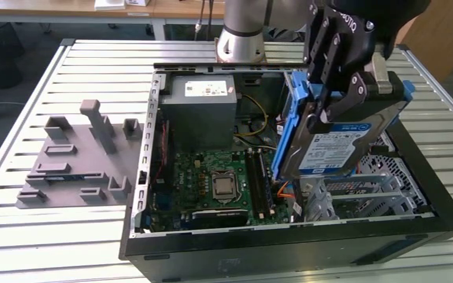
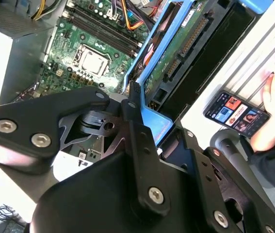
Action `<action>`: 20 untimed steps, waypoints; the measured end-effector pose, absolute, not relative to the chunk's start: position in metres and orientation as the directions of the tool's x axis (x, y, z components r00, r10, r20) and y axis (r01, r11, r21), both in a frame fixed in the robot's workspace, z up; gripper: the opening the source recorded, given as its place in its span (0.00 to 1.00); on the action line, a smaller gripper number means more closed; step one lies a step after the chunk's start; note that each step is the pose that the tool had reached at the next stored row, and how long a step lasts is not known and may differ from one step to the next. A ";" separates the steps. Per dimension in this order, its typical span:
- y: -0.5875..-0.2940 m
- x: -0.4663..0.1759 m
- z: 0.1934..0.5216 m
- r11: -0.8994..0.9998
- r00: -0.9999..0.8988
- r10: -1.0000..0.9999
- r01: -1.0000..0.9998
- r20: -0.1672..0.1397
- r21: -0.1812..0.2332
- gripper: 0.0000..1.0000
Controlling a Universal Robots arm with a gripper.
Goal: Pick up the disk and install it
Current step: 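Insert the disk into the insertion slot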
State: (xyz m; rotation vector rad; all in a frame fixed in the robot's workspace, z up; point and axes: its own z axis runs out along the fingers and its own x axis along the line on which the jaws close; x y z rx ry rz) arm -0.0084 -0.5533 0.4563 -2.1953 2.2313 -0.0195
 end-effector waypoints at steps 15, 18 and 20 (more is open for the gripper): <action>-0.557 0.018 0.454 0.023 -0.023 -1.000 -1.000 0.001 -0.017 0.36; -0.557 0.021 0.453 0.023 -0.023 -1.000 -1.000 0.001 -0.017 0.36; -0.558 0.022 0.452 0.023 -0.023 -1.000 -1.000 0.001 -0.017 0.36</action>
